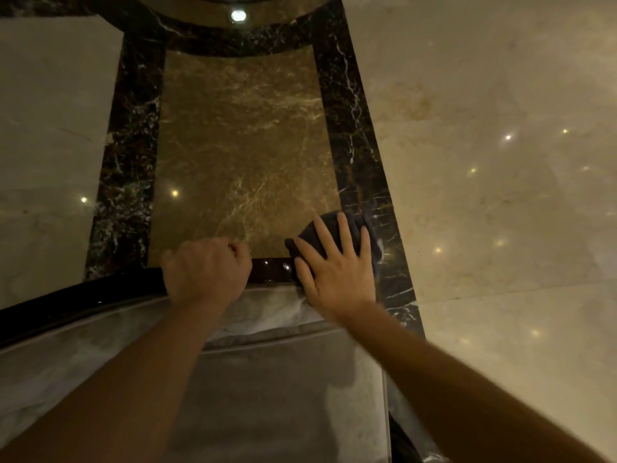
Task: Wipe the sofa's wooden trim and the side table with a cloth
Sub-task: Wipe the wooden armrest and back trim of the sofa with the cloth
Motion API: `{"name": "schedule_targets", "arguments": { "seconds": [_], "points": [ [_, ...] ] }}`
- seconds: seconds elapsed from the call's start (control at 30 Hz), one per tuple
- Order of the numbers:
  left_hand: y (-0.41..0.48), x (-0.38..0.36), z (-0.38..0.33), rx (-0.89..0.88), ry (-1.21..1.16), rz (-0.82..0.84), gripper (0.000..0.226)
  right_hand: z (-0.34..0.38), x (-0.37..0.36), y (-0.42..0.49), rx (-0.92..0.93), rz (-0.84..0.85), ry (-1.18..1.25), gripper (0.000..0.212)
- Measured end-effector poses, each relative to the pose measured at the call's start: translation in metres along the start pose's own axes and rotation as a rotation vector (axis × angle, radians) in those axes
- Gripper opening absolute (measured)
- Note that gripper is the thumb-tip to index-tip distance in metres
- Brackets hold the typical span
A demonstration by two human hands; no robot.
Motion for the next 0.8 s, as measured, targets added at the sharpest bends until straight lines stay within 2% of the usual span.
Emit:
{"name": "schedule_targets", "arguments": {
  "seconds": [0.07,0.13,0.2,0.3,0.37,0.43,0.53,0.6,0.63,0.7,0.73,0.8],
  "points": [
    [0.0,-0.001,-0.001,-0.016,-0.003,0.009,0.052,-0.018,0.003,0.045,0.031,0.106,0.03,0.051],
    [-0.003,0.0,-0.001,-0.027,-0.023,0.009,0.05,-0.054,0.006,0.066,-0.106,0.157,0.132,0.053],
    [-0.002,0.002,-0.002,-0.018,-0.021,0.004,0.05,-0.083,0.009,0.051,-0.286,-0.021,0.286,0.047],
    [-0.002,0.001,-0.001,-0.001,-0.011,0.034,0.054,-0.071,-0.003,-0.014,-0.386,-0.314,0.398,0.04],
    [-0.002,0.003,-0.001,0.009,-0.011,0.028,0.054,-0.051,-0.011,-0.034,-0.385,-0.348,0.376,0.045],
    [-0.001,0.002,-0.001,0.005,0.0,0.025,0.051,-0.044,-0.001,-0.022,-0.236,-0.31,0.209,0.046],
    [-0.001,-0.002,-0.002,-0.015,-0.004,0.029,0.049,-0.03,0.016,0.016,0.198,-0.127,-0.037,0.043],
    [-0.003,-0.001,-0.001,-0.007,0.013,0.036,0.05,-0.015,0.015,0.045,0.462,0.058,-0.052,0.043],
    [-0.003,-0.001,-0.001,-0.002,0.021,0.045,0.051,-0.008,0.013,0.059,0.504,0.151,-0.039,0.044],
    [-0.001,-0.002,0.0,0.02,0.052,0.061,0.053,-0.004,0.012,0.087,0.41,0.204,-0.027,0.05],
    [0.001,-0.003,0.001,0.033,0.063,0.072,0.053,-0.009,0.019,0.098,0.297,0.137,0.05,0.053],
    [0.0,-0.003,0.002,0.041,0.065,0.096,0.055,-0.037,0.035,0.1,-0.034,-0.101,0.396,0.055]
  ]
}}
Point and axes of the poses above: each hand's wrist, its own y-axis towards the middle knuckle, its own x-axis out of the back of the hand, z = x × y, the point moved 9 cm from there along y, towards the middle knuckle, and after that the axes turned 13 degrees about x, right-handed, at the moved point
